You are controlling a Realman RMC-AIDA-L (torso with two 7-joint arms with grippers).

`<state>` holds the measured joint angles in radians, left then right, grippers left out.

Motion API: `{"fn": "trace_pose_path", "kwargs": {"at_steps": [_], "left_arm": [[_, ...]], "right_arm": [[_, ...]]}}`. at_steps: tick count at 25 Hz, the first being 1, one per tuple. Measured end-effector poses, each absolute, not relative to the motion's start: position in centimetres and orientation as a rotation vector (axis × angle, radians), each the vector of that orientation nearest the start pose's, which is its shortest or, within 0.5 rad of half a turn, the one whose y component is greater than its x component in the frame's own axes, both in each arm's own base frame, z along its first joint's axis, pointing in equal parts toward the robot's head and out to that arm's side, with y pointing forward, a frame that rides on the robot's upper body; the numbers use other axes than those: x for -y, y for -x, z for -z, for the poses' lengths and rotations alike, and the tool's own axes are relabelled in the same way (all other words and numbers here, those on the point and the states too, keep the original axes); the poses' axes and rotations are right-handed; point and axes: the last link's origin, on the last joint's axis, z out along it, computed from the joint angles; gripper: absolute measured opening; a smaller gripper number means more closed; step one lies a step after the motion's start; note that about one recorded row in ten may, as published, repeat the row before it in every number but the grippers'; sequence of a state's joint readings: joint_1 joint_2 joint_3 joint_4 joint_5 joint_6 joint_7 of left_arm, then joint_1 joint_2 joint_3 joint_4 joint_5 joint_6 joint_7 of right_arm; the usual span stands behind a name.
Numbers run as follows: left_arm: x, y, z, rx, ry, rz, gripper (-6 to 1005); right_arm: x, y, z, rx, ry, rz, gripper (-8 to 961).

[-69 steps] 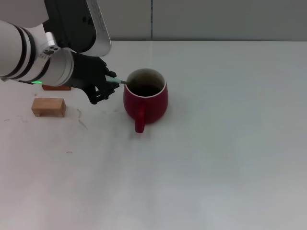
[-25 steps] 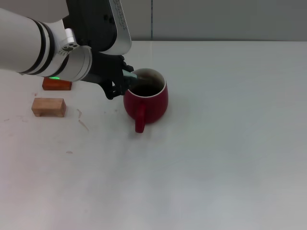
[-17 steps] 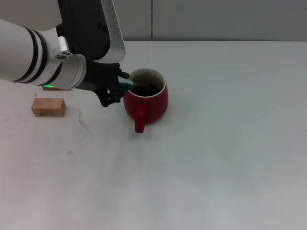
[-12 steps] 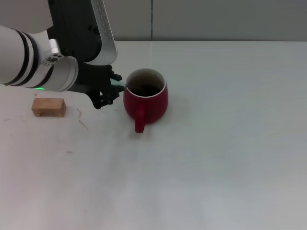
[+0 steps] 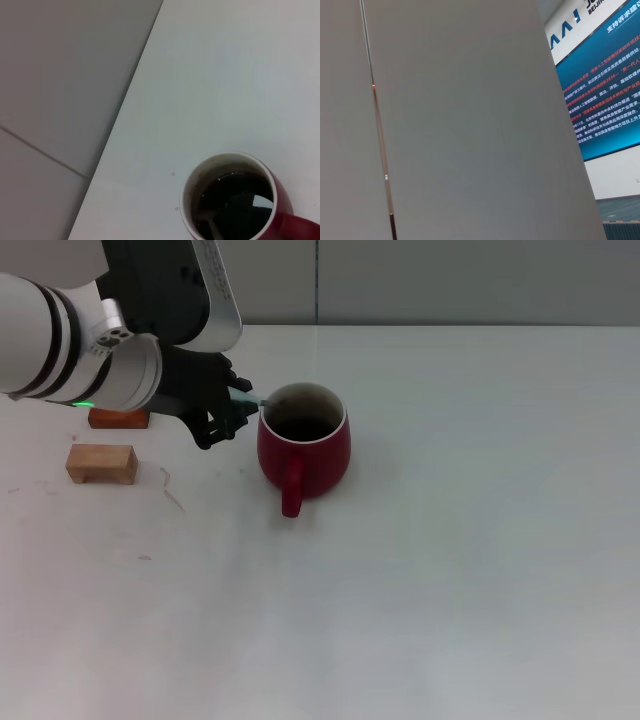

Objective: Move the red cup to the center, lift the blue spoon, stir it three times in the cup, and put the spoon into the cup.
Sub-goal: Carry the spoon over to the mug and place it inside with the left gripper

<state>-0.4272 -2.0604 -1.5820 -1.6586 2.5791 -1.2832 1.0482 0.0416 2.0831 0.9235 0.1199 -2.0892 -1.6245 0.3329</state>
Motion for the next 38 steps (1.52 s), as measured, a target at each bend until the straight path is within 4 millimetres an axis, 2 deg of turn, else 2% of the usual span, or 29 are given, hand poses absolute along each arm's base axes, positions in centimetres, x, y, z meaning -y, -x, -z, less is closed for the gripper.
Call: {"fn": "trace_pose_path", "kwargs": {"at_steps": [8,12,17,18,25,38], "left_arm": [[-35.2,12.4,0.7,-0.15,2.615,-0.382,219],[-34.4,12.1,1.4,-0.175,2.639,-0.383,219],[-33.9,12.8,1.0,-0.15,2.636,-0.384,221],[-33.8,13.5,0.6,-0.122,2.628,-0.391,221],[-34.6,14.6,-1.1,-0.048,2.575,-0.375,223],[-34.9,14.3,-0.6,-0.058,2.579,-0.381,226]], "right_arm": [[-16.9,-40.4,-5.8,-0.578,1.04,-0.784,780],[-16.9,-40.4,-5.7,-0.578,1.041,-0.784,780],[-16.8,-40.4,-5.7,-0.578,1.041,-0.783,780],[-16.8,-40.5,-5.7,-0.578,1.042,-0.782,780],[-17.0,-40.4,-5.7,-0.577,1.048,-0.787,779],[-16.8,-40.4,-5.6,-0.581,1.053,-0.785,780]]}}
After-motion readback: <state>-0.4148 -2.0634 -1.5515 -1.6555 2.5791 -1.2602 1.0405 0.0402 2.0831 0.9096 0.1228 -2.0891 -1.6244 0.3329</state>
